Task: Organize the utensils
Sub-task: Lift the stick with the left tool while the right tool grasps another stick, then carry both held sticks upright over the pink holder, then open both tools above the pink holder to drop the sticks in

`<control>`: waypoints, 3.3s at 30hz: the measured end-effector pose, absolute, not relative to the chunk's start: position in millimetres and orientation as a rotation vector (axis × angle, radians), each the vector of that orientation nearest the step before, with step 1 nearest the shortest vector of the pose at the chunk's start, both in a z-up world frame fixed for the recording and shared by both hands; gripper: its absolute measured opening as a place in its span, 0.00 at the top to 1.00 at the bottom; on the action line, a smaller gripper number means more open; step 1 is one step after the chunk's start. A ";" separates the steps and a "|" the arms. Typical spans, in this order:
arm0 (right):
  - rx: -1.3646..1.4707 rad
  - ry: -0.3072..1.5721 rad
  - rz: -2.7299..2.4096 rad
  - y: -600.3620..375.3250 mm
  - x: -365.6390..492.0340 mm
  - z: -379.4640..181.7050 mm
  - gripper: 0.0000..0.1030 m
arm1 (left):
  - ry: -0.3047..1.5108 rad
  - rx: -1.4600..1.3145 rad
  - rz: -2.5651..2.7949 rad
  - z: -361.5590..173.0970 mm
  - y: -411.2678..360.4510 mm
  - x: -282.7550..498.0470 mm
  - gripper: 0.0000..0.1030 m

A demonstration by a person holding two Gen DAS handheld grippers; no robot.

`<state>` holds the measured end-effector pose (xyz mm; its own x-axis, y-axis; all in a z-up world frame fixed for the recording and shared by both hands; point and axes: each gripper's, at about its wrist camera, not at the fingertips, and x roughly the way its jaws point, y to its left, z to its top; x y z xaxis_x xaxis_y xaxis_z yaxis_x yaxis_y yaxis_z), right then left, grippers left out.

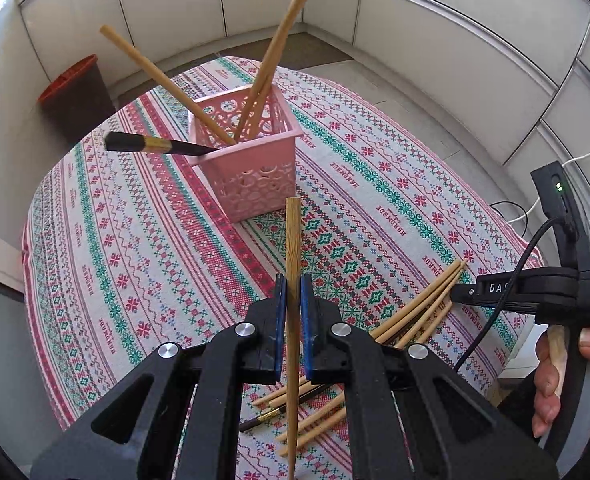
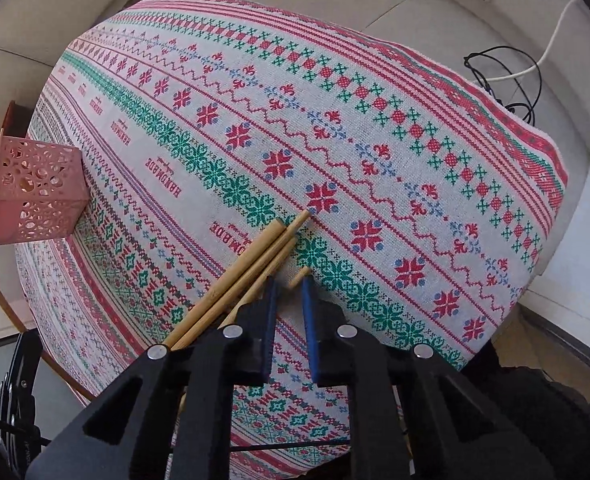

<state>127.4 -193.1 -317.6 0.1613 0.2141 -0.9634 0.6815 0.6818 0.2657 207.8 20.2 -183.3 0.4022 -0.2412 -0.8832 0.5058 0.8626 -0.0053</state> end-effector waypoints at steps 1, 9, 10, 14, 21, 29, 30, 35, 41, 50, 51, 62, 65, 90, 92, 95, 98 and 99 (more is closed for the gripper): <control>0.817 1.405 -0.390 -193.2 126.3 -317.8 0.90 | 1.053 0.279 -0.481 -181.5 21.3 206.7 0.94; 0.699 1.388 -0.367 -185.3 133.2 -314.7 0.88 | 1.007 0.270 -0.493 -163.8 20.0 197.2 0.94; 0.709 1.378 -0.354 -186.3 132.7 -314.6 0.90 | 0.999 0.270 -0.492 -160.2 20.7 195.4 0.94; 0.774 1.342 -0.295 -197.3 124.9 -306.8 0.95 | 0.971 0.263 -0.483 -144.8 26.4 186.3 0.94; 0.734 1.133 -0.160 -219.3 102.0 -254.7 0.95 | 0.935 0.236 -0.472 -125.1 33.4 173.8 0.94; 0.587 0.898 -0.017 -216.8 83.4 -168.4 0.95 | 0.874 0.191 -0.458 -97.5 31.2 170.4 0.94; 0.576 0.887 -0.007 -215.7 83.2 -160.1 0.95 | 0.870 0.190 -0.454 -95.7 30.5 171.0 0.94; 0.508 0.800 0.028 -213.1 83.9 -112.0 0.95 | 0.837 0.153 -0.445 -76.2 25.1 176.2 0.94; 0.463 0.670 0.060 -218.2 105.6 -49.4 0.95 | 0.737 0.079 -0.439 -30.7 19.3 185.8 0.94; 0.442 0.513 0.101 -217.9 141.2 13.3 0.95 | 0.588 0.005 -0.366 25.2 25.3 215.4 0.94; 0.442 0.510 0.105 -217.5 145.2 14.2 0.95 | 0.582 0.007 -0.355 26.4 25.2 218.4 0.94; 0.384 0.539 0.134 -188.8 189.8 -11.1 0.95 | 0.652 -0.076 -0.280 -26.4 42.5 269.8 0.80; 0.365 0.542 0.142 -181.0 197.5 -16.3 0.95 | 0.617 -0.118 -0.250 -21.0 57.5 269.0 0.74; 0.249 0.625 0.059 -145.7 208.3 -54.1 0.86 | 0.654 -0.088 -0.224 -19.4 75.0 246.9 0.64; 0.250 0.628 0.048 -149.5 198.9 -54.7 0.79 | 0.663 -0.062 -0.235 -21.6 67.1 239.4 0.62; 0.256 0.637 0.036 -154.6 184.2 -58.6 0.65 | 0.678 -0.032 -0.248 -28.2 56.9 227.2 0.58; 0.263 0.660 0.018 -161.4 169.3 -67.1 0.52 | 0.701 -0.027 -0.252 -38.8 50.9 217.2 0.52; 0.269 0.669 0.013 -164.4 163.9 -71.3 0.48 | 0.710 -0.021 -0.252 -42.4 48.6 214.5 0.49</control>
